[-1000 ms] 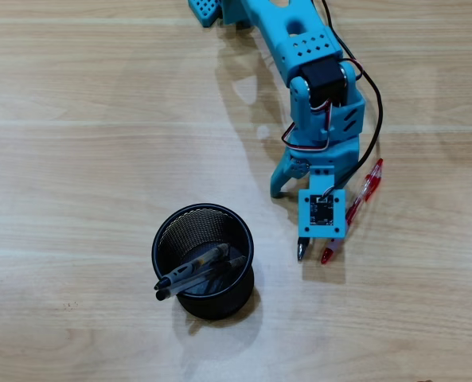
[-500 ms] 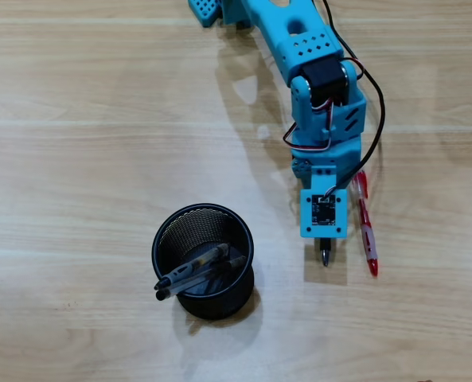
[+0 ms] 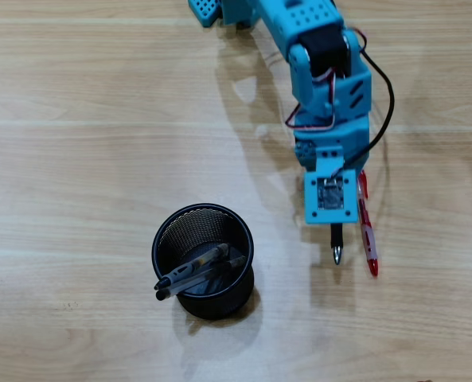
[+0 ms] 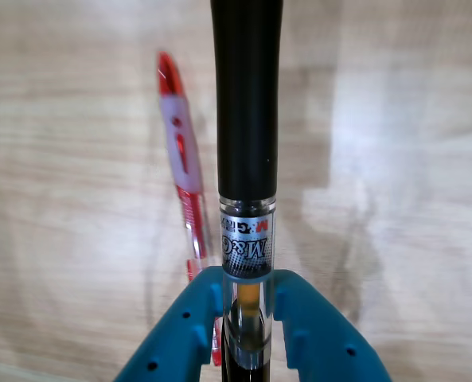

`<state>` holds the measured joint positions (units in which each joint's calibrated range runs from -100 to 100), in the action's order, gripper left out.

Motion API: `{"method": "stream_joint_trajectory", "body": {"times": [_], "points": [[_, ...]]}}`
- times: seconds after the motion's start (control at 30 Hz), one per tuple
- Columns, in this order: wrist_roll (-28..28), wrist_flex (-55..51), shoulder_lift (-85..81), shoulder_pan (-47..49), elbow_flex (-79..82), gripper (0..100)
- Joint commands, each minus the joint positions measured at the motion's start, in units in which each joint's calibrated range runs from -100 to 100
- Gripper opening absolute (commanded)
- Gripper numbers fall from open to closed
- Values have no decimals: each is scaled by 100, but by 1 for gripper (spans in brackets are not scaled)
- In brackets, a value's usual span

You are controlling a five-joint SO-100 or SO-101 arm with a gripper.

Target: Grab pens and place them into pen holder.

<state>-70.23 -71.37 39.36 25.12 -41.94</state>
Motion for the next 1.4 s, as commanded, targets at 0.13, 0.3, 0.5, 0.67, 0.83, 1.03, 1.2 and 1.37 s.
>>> {"method": "stream_joint_trajectory", "body": {"times": [0.13,0.3,0.5,0.67,0.83,1.03,1.2,1.37], "points": [[224,29,-1731,-329,-308,2],[645,73,-2394,-656,-299,2],[849,1700,-2974,-992,395,2],[869,3955,-3411,-1164,1585,2],[869,5832,-3612,-1500,2631,2],[869,7003,-3579,-1809,3424,2],[869,8191,-3276,-2027,3929,2],[889,9362,-2923,-2145,4415,2]]}}
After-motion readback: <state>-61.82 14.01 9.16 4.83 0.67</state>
